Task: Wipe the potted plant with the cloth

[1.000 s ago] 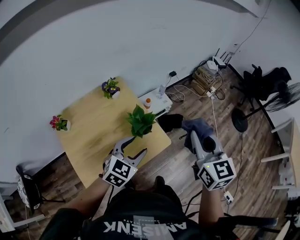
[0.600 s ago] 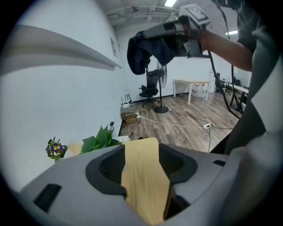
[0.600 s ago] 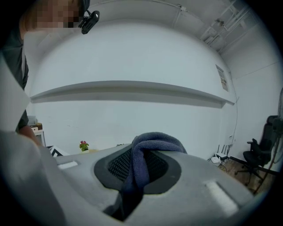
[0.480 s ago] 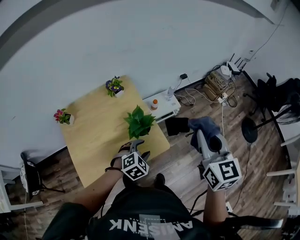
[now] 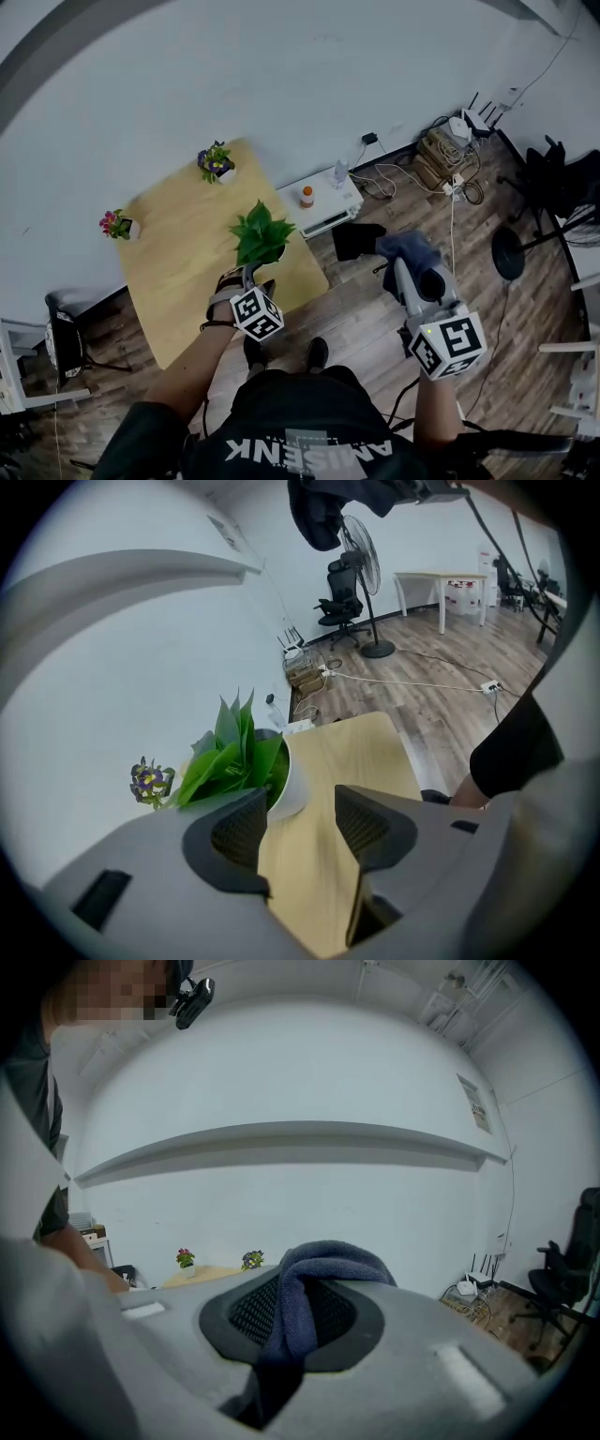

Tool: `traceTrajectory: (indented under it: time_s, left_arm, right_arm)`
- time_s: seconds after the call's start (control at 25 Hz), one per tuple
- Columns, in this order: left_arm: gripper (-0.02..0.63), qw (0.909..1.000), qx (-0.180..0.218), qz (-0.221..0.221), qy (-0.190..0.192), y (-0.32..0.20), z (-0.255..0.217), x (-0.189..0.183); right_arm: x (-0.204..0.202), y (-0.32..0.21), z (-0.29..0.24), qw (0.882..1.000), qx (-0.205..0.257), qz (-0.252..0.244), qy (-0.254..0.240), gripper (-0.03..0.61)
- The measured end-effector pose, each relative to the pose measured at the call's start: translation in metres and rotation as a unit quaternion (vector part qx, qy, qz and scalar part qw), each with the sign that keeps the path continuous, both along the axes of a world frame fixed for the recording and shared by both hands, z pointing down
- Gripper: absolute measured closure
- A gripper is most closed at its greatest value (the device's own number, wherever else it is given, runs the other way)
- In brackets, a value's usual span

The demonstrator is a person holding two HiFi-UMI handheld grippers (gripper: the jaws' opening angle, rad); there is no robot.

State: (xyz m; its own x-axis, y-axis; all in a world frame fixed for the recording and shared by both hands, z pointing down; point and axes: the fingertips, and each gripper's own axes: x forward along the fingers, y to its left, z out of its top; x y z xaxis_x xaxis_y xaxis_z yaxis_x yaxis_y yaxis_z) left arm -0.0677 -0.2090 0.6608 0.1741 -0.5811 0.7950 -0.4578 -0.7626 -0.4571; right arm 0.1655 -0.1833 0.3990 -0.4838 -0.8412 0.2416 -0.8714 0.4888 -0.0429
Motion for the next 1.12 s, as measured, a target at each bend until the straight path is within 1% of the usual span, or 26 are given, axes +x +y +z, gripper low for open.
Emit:
traceTrajectory:
  time_s: [0.12,0.2,0.32,0.44,0.52,0.6,0.8,0.84,0.88,1.0,1.12]
  left_arm:
    - [0.388,0.9998,-0.002,-0.013,-0.014,-0.004,0.008,-0.009]
    - [0.388,0.9993,0.001,-0.011,-0.037,-0.008,0.013,-0.014]
    - [0.392,0.9972,0.011,0.007,-0.074,-0.013,0.015,-0.018]
    - [0.44,0.9942,0.015,0.035,-0.101,-0.017,0.016,-0.017]
    - [0.447,0.9923,0.008,0.052,-0.112,-0.018,0.018,-0.017]
    - [0.476,0.9909,0.002,0.066,-0.117,-0.018,0.02,-0.016]
    - [0.493,0.9904,-0.025,0.088,-0.104,-0.022,0.017,-0.015]
    - [0.526,0.9891,-0.026,0.097,-0.107,-0.023,0.017,-0.014]
    - [0.54,0.9877,-0.03,0.107,-0.111,-0.023,0.017,-0.014]
    - [0.548,0.984,-0.046,0.13,-0.113,-0.021,0.018,-0.012]
    - [0.554,0.9806,-0.051,0.147,-0.119,-0.02,0.019,-0.011]
  right_arm:
    - [0.003,-0.001,0.007,1.0,-0.004,-0.009,0.001,0.528]
    - [0.005,-0.003,0.009,1.0,-0.005,-0.012,0.0,0.528]
    - [0.007,-0.005,0.011,1.0,-0.006,-0.015,-0.001,0.528]
    - [0.01,-0.007,0.013,1.0,-0.009,-0.013,-0.004,0.528]
    - [0.01,-0.008,0.016,1.0,-0.013,-0.013,-0.007,0.528]
    - [0.011,-0.008,0.018,1.0,-0.016,-0.012,-0.008,0.528]
    - [0.011,-0.009,0.022,1.0,-0.02,-0.009,-0.013,0.528]
    - [0.011,-0.01,0.023,1.0,-0.02,-0.009,-0.013,0.528]
    - [0.011,-0.01,0.023,1.0,-0.021,-0.008,-0.013,0.528]
    - [0.011,-0.01,0.026,1.0,-0.023,-0.006,-0.015,0.528]
    - [0.012,-0.012,0.029,0.999,-0.027,-0.001,-0.017,0.528]
